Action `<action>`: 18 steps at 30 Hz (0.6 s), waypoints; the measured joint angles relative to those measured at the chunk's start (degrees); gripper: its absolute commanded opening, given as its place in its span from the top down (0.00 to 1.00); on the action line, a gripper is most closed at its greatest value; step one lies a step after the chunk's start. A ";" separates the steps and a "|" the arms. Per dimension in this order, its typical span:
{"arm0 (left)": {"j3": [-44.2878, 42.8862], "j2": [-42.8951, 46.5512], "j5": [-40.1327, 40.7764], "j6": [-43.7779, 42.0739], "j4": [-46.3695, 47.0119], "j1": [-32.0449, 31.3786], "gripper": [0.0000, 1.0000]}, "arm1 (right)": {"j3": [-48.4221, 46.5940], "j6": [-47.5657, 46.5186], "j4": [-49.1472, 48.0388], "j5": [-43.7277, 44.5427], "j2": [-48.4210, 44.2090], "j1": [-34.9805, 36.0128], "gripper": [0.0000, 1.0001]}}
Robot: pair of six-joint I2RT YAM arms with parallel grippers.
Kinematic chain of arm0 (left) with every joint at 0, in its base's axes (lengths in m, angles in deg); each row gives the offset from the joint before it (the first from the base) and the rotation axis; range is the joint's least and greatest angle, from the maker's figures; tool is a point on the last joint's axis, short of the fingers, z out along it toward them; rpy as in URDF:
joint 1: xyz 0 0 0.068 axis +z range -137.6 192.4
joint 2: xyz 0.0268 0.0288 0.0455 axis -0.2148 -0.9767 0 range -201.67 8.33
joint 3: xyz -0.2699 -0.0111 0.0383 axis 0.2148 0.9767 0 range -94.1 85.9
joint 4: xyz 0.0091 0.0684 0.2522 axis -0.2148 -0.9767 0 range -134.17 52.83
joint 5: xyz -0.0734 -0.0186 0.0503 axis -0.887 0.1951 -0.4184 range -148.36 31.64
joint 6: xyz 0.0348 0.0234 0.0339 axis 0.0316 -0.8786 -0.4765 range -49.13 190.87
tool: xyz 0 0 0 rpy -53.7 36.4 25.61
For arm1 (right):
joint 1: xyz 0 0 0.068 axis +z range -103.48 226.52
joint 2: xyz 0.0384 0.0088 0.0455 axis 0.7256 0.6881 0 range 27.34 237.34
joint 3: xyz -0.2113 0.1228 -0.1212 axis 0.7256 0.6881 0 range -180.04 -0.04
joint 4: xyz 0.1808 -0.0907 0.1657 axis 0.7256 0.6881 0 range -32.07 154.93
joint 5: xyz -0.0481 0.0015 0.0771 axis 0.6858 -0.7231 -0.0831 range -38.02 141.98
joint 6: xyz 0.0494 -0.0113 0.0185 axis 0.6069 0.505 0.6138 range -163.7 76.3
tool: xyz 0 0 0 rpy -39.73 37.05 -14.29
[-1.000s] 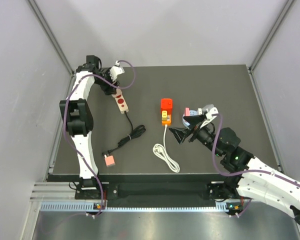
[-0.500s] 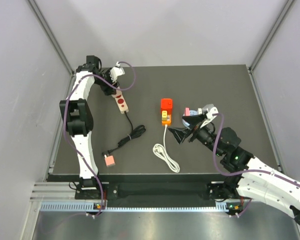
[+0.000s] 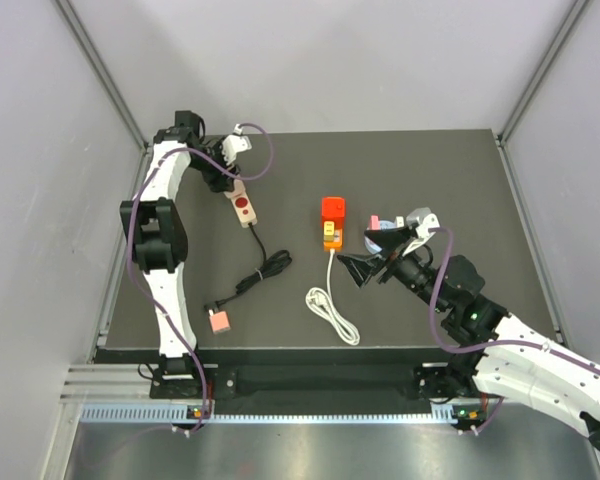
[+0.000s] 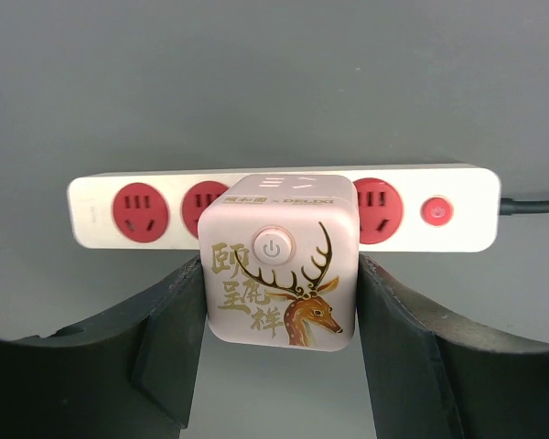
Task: Insert the plug
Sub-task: Insert the plug into the socket.
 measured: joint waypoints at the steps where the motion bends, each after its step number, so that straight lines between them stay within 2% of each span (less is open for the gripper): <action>1: -0.04 -0.02 -0.15 0.02 -0.15 0.00 1.00 | 0.00 0.00 -0.04 0.00 0.00 -0.02 0.00; 18: -0.17 -0.02 -0.66 0.31 -1.29 -0.37 1.00 | 0.02 -0.04 -0.22 -0.17 0.61 -0.02 0.00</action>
